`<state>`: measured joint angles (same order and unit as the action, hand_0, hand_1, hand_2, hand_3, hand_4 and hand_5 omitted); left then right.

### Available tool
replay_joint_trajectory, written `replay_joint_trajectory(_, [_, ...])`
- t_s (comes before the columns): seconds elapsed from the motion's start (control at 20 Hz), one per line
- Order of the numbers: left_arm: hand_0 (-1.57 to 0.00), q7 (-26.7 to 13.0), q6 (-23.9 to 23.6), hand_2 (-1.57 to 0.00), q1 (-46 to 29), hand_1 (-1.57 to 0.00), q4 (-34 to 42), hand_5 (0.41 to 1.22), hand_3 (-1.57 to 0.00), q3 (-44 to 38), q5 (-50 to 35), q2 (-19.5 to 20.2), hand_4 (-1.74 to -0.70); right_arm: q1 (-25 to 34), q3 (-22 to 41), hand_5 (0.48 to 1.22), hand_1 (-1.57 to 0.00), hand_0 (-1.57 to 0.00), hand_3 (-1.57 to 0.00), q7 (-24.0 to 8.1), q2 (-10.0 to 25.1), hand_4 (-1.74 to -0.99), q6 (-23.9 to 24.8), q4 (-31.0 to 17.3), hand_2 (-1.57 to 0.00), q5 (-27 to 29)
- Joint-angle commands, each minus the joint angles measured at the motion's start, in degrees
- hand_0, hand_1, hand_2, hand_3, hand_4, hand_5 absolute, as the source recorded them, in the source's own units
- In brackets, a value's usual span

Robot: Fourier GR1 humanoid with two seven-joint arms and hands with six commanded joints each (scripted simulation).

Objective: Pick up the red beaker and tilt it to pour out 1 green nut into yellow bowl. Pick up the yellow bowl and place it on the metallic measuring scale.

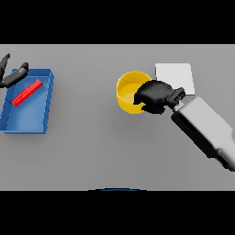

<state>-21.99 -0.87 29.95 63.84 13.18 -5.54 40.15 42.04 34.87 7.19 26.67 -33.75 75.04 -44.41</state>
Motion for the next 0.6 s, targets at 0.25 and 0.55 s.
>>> replay_joint_trajectory(0.25, [0.00, -2.71, -0.48, 0.00, -0.41, 0.00, 2.04, 0.728, 0.00, -0.20, -1.10, -0.24, -0.83, 3.65, -4.35, 1.220, -1.57, -1.55, -1.17, -1.85, 2.72, -1.741, 3.31, -4.76, -1.52, 0.27])
replay_joint_trajectory(0.55, [0.00, -4.16, -1.03, 0.00, -1.74, 0.00, 4.22, 0.754, 0.00, -0.63, -1.78, 0.46, -0.85, 5.53, -6.99, 1.221, -1.57, -1.57, -1.16, 0.61, 4.65, -1.741, 10.46, -14.76, -1.55, -2.15])
